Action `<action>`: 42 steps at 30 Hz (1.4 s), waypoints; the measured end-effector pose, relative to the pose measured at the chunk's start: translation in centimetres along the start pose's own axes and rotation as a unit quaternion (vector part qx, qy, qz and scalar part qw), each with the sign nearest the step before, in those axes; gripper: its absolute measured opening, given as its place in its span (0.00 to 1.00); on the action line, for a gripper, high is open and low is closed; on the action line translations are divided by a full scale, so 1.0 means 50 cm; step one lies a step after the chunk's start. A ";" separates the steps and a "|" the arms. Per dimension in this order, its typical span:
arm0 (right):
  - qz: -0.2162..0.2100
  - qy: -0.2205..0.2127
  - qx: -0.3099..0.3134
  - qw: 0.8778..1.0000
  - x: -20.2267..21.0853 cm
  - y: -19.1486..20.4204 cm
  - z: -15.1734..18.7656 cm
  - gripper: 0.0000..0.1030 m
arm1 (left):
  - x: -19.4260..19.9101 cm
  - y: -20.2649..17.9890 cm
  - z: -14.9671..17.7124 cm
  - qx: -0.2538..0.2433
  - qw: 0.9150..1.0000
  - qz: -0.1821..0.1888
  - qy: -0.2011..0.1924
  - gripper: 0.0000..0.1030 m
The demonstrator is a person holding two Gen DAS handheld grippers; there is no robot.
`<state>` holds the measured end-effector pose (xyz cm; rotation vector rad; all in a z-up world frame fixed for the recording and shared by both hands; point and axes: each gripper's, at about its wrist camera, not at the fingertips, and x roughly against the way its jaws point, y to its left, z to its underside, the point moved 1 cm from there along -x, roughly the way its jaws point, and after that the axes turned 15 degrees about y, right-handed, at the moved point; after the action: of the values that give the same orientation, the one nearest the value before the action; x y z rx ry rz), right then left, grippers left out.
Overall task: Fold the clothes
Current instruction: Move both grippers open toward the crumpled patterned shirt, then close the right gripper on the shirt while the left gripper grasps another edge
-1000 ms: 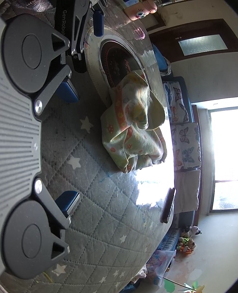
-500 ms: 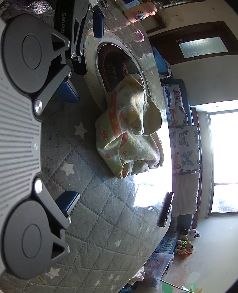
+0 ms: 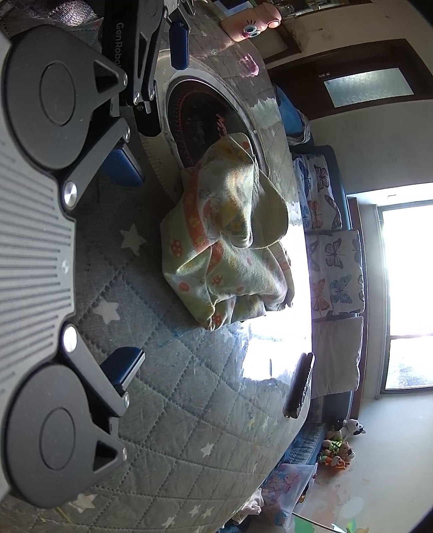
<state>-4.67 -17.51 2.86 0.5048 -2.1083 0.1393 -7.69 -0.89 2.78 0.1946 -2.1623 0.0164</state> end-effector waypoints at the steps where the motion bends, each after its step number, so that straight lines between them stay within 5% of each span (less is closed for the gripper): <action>1: -0.001 0.000 0.000 1.000 -0.002 0.000 -0.002 1.00 | -0.001 0.000 -0.002 0.000 1.000 0.000 0.000 1.00; 27: -0.013 -0.007 -0.012 1.000 -0.008 -0.014 -0.038 1.00 | -0.018 -0.003 -0.042 -0.007 1.000 -0.005 0.001 1.00; 38: -0.085 -0.043 -0.015 0.995 0.019 -0.039 -0.132 0.98 | -0.004 0.047 -0.085 0.018 0.999 -0.017 -0.022 1.00; 42: -0.101 -0.027 -0.009 0.994 -0.019 -0.035 -0.177 0.86 | -0.009 0.075 -0.100 0.030 0.999 -0.030 -0.024 1.00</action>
<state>3.39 -16.27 6.87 0.7146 -2.0944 -0.0086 -3.89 3.29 5.48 0.2975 -2.2041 0.0430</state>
